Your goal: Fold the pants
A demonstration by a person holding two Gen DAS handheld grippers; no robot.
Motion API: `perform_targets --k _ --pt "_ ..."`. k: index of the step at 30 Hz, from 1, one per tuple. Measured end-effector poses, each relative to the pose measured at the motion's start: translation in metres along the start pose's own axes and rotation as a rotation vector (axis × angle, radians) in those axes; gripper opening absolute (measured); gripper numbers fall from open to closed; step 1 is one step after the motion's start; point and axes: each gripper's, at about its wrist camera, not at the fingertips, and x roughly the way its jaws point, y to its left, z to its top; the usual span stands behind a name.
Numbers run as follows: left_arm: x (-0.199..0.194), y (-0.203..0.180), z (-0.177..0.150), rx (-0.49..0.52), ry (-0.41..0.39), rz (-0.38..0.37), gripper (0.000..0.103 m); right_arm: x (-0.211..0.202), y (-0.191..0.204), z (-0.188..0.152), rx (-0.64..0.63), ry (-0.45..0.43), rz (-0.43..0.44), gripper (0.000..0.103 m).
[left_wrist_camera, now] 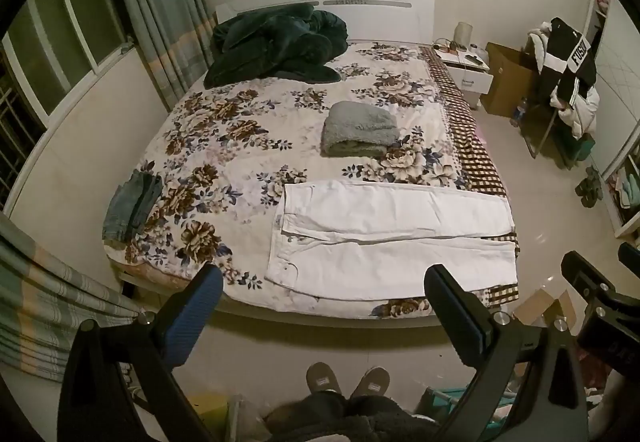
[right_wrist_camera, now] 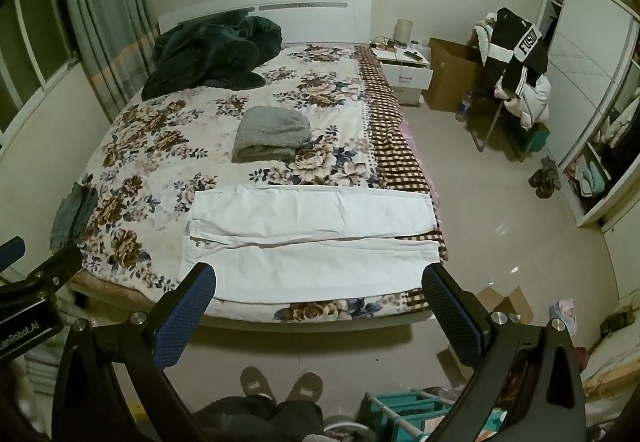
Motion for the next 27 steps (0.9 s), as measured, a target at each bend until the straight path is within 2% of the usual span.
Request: perform_targets --k 13,22,27 --pt "-0.002 -0.001 0.003 -0.002 -0.003 0.001 0.103 -0.005 0.013 0.014 -0.002 0.009 0.013 0.103" --pt "-0.006 0.004 0.006 -0.005 -0.005 0.003 0.103 -0.013 0.01 0.012 -0.004 0.008 0.016 0.103" --pt "-0.004 0.003 0.005 -0.006 -0.007 0.002 0.103 -0.011 0.023 0.008 -0.011 0.008 0.021 0.103"
